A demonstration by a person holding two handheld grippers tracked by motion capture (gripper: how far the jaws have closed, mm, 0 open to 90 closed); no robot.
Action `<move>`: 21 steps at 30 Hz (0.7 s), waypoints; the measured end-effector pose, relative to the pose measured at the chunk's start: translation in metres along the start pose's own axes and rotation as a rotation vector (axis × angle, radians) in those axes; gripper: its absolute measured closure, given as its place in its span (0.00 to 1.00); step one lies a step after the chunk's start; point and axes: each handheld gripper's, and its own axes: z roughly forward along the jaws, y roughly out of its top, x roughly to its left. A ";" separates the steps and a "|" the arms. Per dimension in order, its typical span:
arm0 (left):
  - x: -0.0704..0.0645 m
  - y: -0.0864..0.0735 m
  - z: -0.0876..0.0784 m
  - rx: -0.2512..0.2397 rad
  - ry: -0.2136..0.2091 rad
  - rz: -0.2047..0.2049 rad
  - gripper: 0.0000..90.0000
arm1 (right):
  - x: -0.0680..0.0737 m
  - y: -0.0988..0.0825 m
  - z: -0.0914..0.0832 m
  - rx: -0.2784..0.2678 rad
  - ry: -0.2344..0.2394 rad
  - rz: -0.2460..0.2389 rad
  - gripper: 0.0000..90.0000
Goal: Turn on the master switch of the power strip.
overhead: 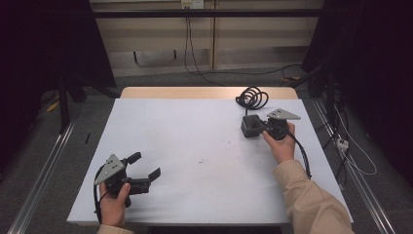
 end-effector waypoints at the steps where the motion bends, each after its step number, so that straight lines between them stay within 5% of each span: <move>1: 0.000 0.000 0.000 -0.001 0.001 0.000 0.03 | 0.000 0.000 0.000 0.000 0.000 0.002 1.00; 21: 0.000 0.000 -0.001 -0.004 -0.001 0.003 0.03 | 0.001 0.000 0.000 0.003 -0.006 0.013 1.00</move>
